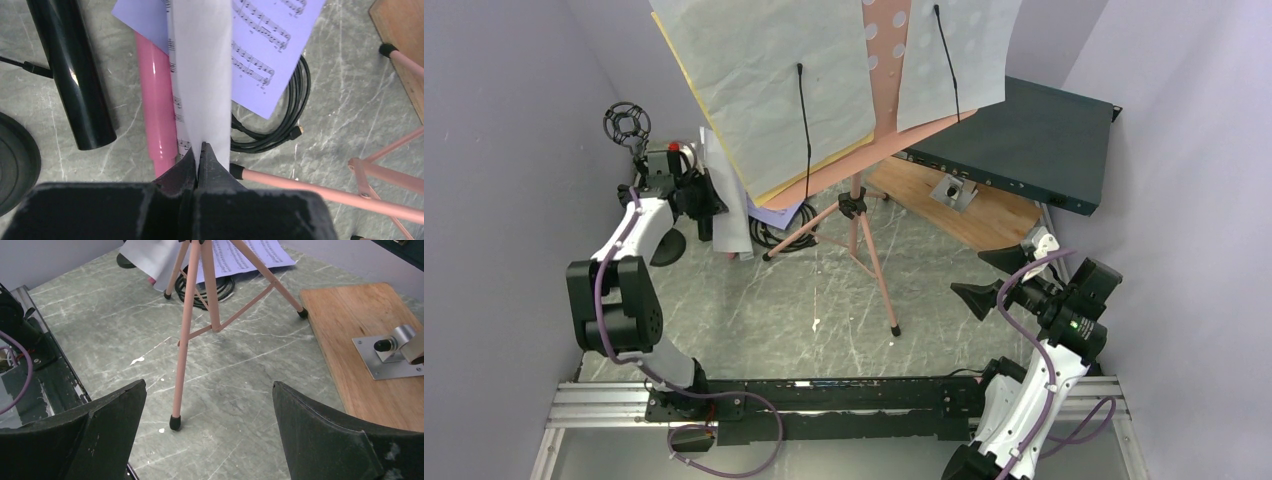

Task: Pack up the instrument practice props
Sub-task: Place the sheet music at the center of the board.

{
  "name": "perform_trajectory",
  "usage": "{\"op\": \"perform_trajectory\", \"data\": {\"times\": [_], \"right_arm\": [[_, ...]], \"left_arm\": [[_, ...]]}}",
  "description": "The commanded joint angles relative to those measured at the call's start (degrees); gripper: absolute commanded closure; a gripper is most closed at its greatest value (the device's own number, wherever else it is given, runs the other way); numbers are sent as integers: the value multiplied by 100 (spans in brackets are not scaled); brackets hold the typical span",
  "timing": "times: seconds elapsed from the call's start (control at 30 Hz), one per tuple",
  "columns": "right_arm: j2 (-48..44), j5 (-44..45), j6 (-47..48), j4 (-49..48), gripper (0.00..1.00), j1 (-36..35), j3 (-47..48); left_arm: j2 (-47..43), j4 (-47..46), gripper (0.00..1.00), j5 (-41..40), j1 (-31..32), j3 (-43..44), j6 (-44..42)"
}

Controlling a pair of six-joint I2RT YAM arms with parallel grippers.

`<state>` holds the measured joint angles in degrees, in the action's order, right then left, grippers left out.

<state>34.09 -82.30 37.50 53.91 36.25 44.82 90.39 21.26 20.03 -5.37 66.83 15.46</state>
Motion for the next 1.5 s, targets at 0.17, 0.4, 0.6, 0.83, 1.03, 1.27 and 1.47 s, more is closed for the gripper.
{"op": "perform_trajectory", "data": {"times": [0.17, 0.4, 0.6, 0.83, 1.03, 1.27, 1.47], "right_arm": [[-79, 55, -205, -427, 0, -65, -75], [-231, 118, -394, -632, 0, -138, -148], [-244, 161, -488, -748, 0, -187, -173], [-253, 188, -515, -768, 0, -195, -184], [-253, 206, -540, -803, 0, -196, -193], [-297, 280, -628, -902, 0, -225, -219], [-297, 383, -642, -958, 0, -323, -236]], "left_arm": [[829, 552, 100, -84, -35, 856, -300], [1350, 888, 100, 62, -35, 1429, -318], [716, 947, 100, 675, 336, 1836, -323], [78, 651, 100, 1128, 484, 2017, -248], [151, 354, 97, 1820, 484, 2009, -397], [1496, 1179, 93, 1660, 337, 2831, -710], [2734, 2263, 96, 721, 247, 3817, -837]]}}
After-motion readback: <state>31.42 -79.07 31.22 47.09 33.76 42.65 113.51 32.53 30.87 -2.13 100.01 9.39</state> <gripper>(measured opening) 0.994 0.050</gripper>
